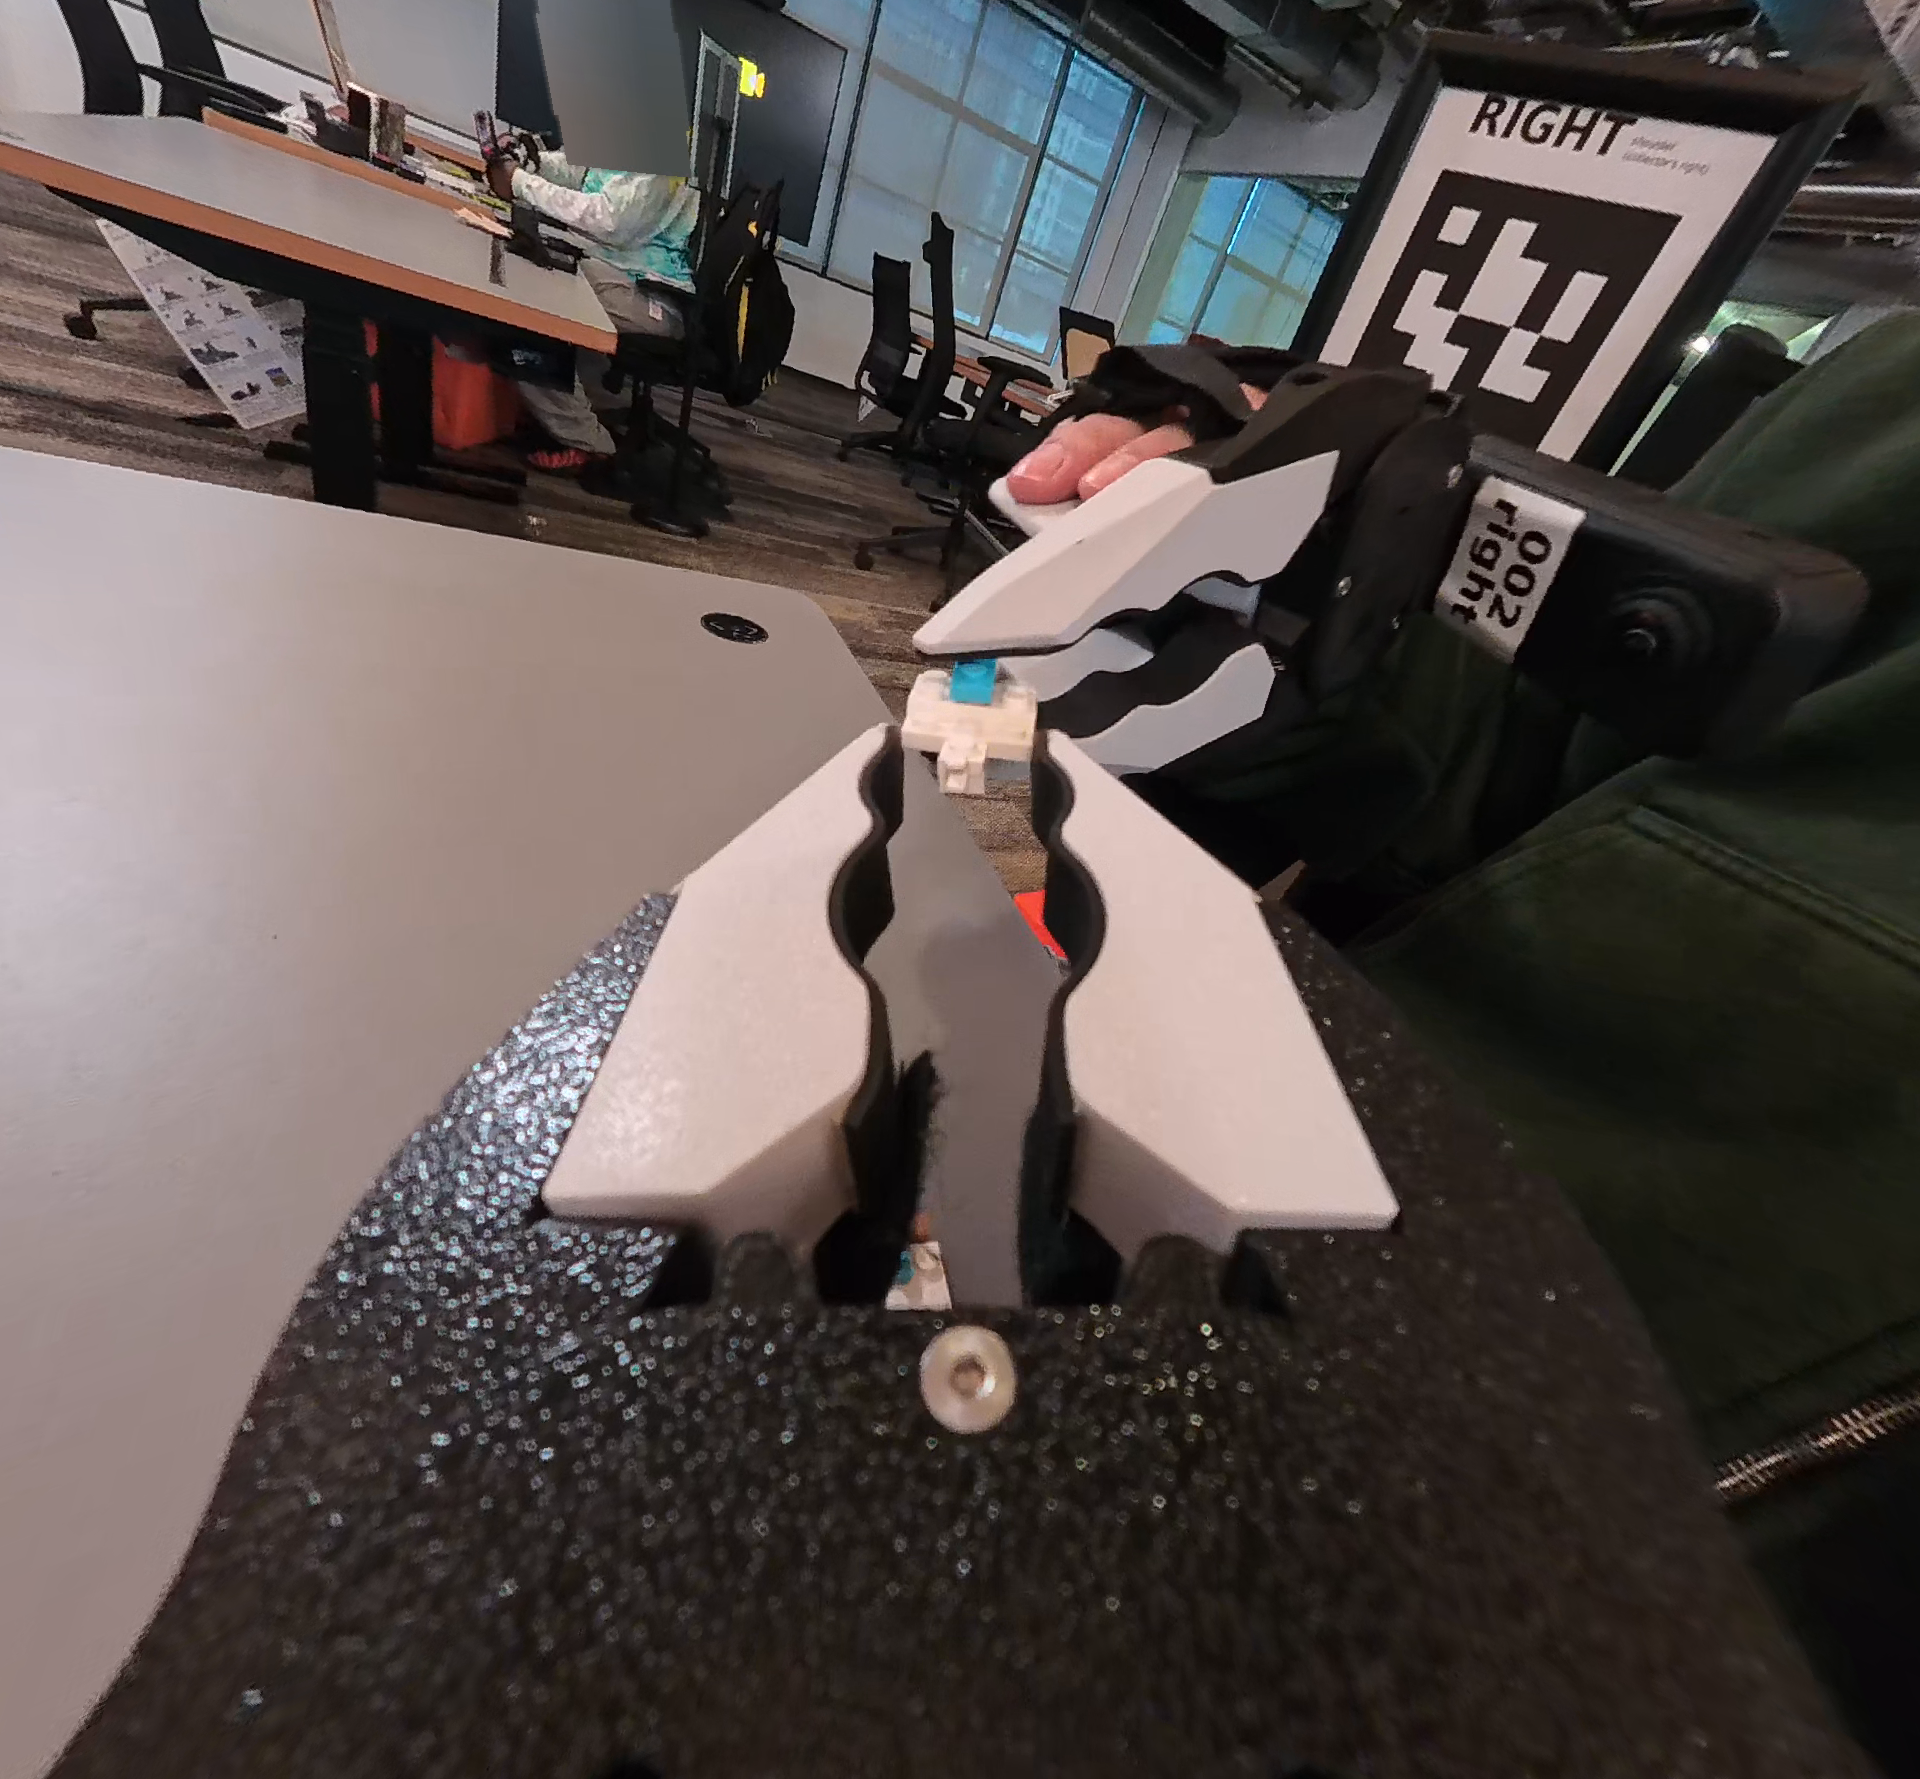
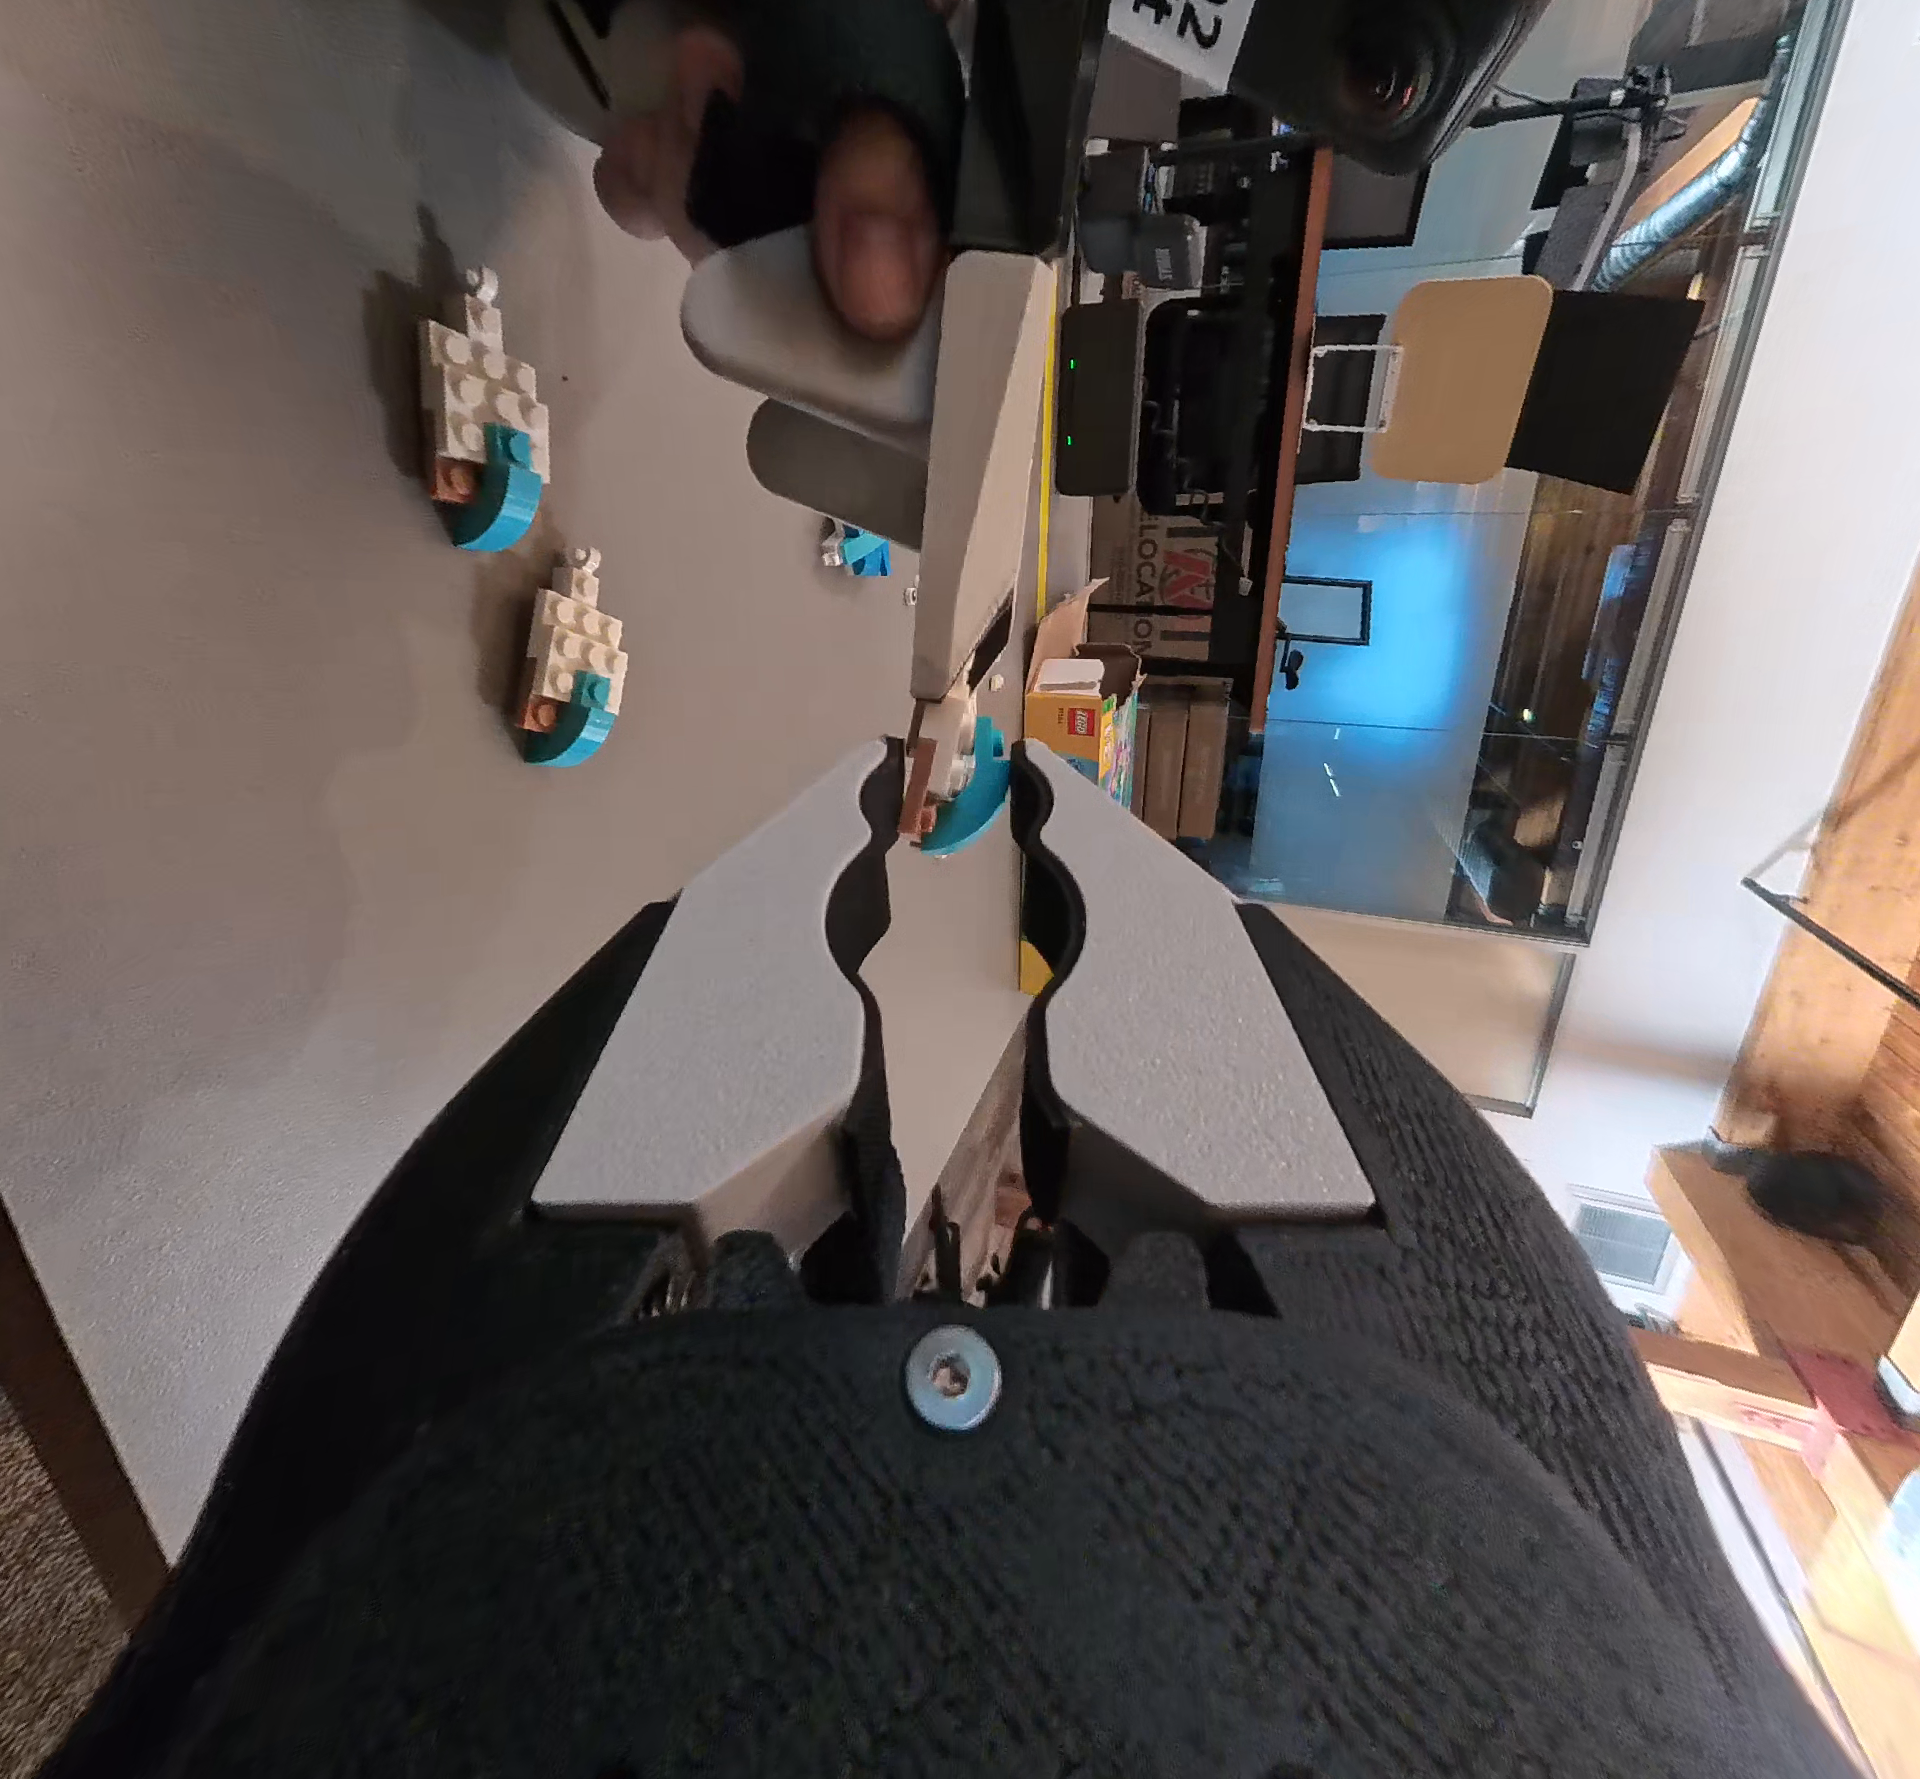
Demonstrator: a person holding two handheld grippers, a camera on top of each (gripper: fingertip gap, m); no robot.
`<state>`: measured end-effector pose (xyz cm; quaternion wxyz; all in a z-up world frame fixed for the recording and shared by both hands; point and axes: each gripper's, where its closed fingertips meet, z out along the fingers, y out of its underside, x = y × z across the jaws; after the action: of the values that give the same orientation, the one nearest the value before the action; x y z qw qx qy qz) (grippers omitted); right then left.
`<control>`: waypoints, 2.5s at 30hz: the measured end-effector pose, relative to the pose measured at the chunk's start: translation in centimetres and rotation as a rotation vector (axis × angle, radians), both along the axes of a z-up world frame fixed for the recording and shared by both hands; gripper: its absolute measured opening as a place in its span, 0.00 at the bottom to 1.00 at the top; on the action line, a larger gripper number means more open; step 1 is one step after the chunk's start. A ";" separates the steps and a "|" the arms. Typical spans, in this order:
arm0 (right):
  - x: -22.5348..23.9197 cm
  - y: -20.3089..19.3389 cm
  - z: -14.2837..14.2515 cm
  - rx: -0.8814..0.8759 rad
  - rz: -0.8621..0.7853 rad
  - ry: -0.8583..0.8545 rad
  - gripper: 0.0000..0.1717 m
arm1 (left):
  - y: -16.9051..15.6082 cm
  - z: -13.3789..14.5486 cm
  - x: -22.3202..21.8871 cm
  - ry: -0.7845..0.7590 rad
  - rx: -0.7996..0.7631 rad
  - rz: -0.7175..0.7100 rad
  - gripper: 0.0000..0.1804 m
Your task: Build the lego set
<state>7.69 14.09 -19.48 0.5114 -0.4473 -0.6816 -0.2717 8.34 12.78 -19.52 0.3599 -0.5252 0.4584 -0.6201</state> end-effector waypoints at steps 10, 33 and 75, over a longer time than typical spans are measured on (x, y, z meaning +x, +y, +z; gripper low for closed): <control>0.0 -0.7 -0.2 -0.168 0.021 0.084 0.12 | -0.6 -0.1 0.1 0.006 -0.011 -0.038 0.13; -0.6 -2.7 3.4 -0.760 0.102 0.750 0.16 | -1.0 1.3 -0.5 -0.084 -0.002 -0.063 0.12; -0.1 -3.0 2.5 -1.138 0.026 0.849 0.04 | -1.4 3.1 -1.3 -0.197 0.100 -0.050 0.12</control>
<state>7.57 11.07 -17.00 0.4229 -0.7042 -0.4648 0.3305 7.06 11.37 -16.40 0.4134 -0.4315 0.4644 -0.6537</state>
